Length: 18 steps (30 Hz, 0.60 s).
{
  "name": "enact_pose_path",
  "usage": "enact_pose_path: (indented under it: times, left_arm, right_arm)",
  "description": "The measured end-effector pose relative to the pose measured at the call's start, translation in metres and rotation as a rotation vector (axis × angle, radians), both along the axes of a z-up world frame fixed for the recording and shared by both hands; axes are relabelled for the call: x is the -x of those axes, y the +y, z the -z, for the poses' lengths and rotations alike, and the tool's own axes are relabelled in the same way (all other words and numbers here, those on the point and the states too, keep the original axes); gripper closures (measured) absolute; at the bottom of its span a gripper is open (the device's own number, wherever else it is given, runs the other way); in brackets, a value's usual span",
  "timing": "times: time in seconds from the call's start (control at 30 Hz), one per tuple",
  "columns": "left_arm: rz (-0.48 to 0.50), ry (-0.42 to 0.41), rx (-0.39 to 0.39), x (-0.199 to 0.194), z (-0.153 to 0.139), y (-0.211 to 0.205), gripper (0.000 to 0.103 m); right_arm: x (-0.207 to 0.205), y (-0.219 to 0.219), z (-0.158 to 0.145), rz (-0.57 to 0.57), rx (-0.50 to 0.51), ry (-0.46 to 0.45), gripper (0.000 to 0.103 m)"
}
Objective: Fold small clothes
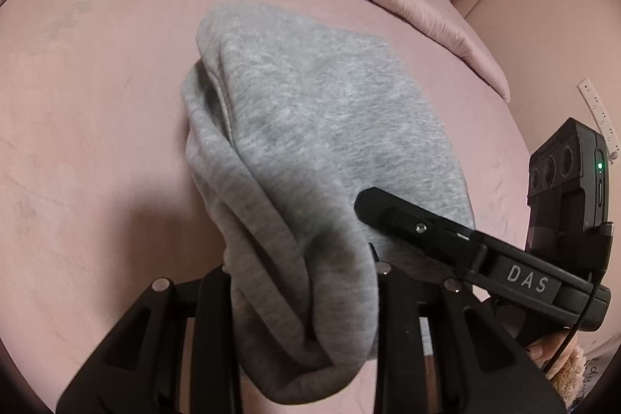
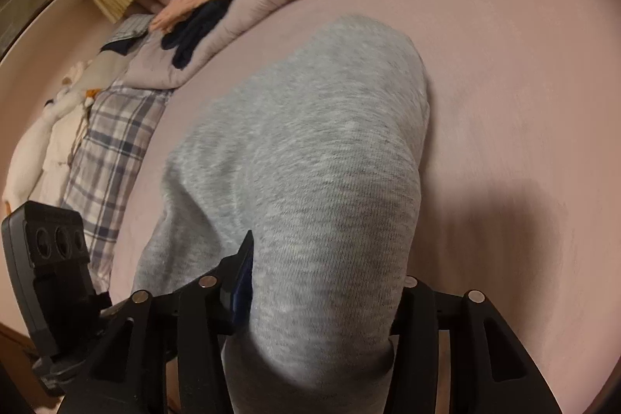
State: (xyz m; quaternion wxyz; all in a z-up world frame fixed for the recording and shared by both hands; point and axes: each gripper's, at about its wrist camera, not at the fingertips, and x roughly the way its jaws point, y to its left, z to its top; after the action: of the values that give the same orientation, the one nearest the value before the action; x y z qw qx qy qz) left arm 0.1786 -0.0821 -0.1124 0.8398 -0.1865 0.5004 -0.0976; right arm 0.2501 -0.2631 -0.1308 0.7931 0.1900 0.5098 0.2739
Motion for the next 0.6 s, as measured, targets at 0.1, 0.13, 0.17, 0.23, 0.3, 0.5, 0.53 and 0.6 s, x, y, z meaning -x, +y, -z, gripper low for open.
enact_pose_path:
  times: [0.1, 0.13, 0.17, 0.23, 0.3, 0.5, 0.53, 0.6]
  left_arm:
    - [-0.014, 0.021, 0.021, 0.000, 0.003, 0.003, 0.071]
    - [-0.020, 0.032, 0.033, -0.002, 0.005, 0.005, 0.068]
    - [-0.027, 0.044, 0.048, -0.002, 0.007, 0.007, 0.067]
    - [-0.037, 0.061, 0.068, -0.001, 0.008, 0.011, 0.058]
    - [-0.046, 0.070, 0.058, 0.002, 0.007, 0.013, 0.048]
    - [-0.038, 0.029, 0.011, 0.023, -0.011, 0.019, 0.023]
    - [-0.040, 0.010, -0.002, 0.027, -0.017, 0.020, 0.018]
    - [-0.035, -0.031, -0.032, 0.036, -0.031, 0.021, 0.016]
  right_arm:
    - [0.002, -0.001, 0.002, 0.016, 0.004, 0.008, 0.051]
    - [0.002, -0.002, 0.003, 0.024, 0.007, 0.018, 0.050]
    - [0.002, -0.001, 0.004, 0.030, 0.009, 0.024, 0.048]
    - [0.003, -0.003, 0.005, 0.048, 0.018, 0.031, 0.043]
    - [0.005, -0.005, 0.003, 0.062, 0.026, 0.027, 0.039]
    - [0.018, -0.007, -0.014, 0.104, 0.125, -0.026, 0.030]
    - [0.022, -0.008, -0.020, 0.117, 0.159, -0.048, 0.030]
    - [0.030, -0.011, -0.032, 0.135, 0.200, -0.094, 0.024]
